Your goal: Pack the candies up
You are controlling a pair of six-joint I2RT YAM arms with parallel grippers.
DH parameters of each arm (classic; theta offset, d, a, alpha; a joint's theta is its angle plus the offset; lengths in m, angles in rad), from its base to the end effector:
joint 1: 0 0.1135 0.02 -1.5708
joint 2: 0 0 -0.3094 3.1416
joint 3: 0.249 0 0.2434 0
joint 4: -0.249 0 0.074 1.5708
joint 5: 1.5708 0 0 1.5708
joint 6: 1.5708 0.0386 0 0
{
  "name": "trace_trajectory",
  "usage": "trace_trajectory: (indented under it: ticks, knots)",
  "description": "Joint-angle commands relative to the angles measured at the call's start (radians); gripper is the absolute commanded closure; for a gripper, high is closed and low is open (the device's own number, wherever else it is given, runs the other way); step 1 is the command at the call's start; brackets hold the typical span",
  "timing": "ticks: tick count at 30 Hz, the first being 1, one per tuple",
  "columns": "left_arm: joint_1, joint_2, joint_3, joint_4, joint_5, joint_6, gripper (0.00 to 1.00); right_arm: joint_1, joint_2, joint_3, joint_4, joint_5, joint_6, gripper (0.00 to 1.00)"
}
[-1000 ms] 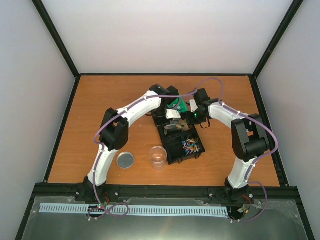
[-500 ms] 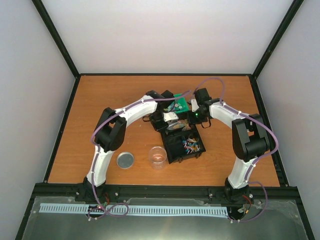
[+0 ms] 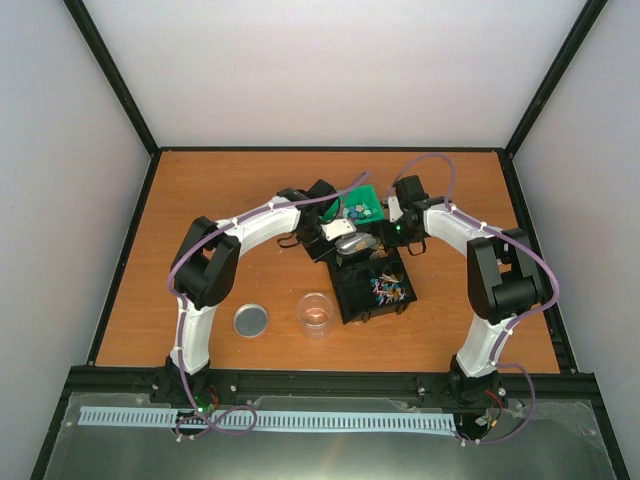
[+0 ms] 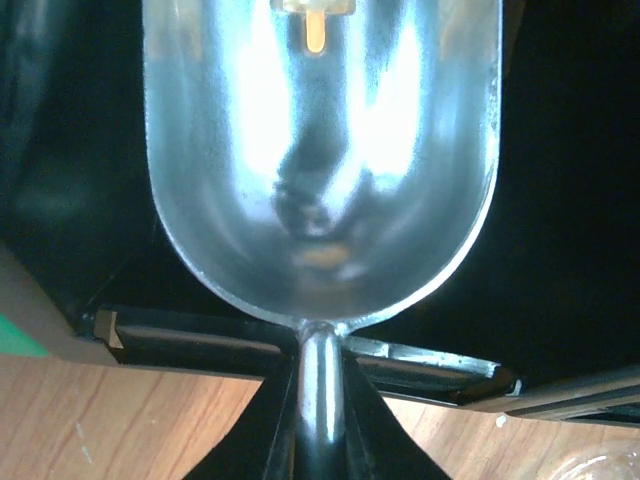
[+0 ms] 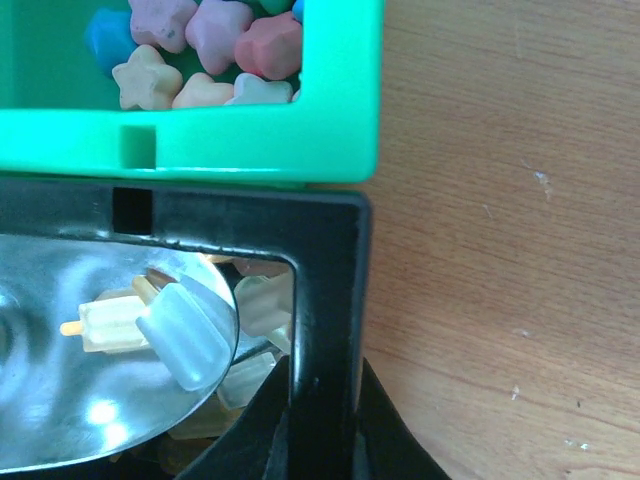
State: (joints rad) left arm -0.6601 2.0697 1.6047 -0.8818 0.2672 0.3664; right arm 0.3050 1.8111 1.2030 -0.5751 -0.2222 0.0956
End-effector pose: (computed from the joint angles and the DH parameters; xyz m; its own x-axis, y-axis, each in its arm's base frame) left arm 0.3338 -0.2720 0.2246 -0.4906 0.8183 -0.2996 0.8714 0.4635 -0.1608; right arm 0.3444 0.1173 0.2251 -0.9146 -0.1903 -0.3568 -0.2864 0.9278 0.2392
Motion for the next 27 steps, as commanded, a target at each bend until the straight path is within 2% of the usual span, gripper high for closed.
trace_trajectory:
  ticks: [1, 7, 15, 20, 24, 27]
  knots:
    - [-0.013, -0.034, 0.009, 0.238, 0.034, 0.041, 0.98, 0.013, -0.027, -0.012, 0.043, -0.082, -0.015, 0.97]
    - [-0.013, -0.029, 0.050, 0.140, -0.043, 0.088, 0.81, 0.005, -0.023, 0.004, 0.043, -0.083, -0.020, 0.97]
    - [-0.008, -0.100, 0.008, 0.161, -0.021, 0.108, 0.54, 0.003, -0.022, 0.006, 0.041, -0.081, -0.027, 0.97]
    - [0.052, -0.206, -0.149, 0.344, 0.091, 0.035, 0.36, -0.002, -0.021, 0.005, 0.044, -0.086, -0.034, 0.97]
    - [0.137, -0.307, -0.333, 0.615, 0.237, -0.044, 0.33, -0.007, -0.025, -0.001, 0.052, -0.104, -0.051, 0.97]
    - [0.171, -0.363, -0.457, 0.786, 0.312, -0.028, 0.35, -0.012, -0.019, 0.000, 0.045, -0.107, -0.071, 0.97]
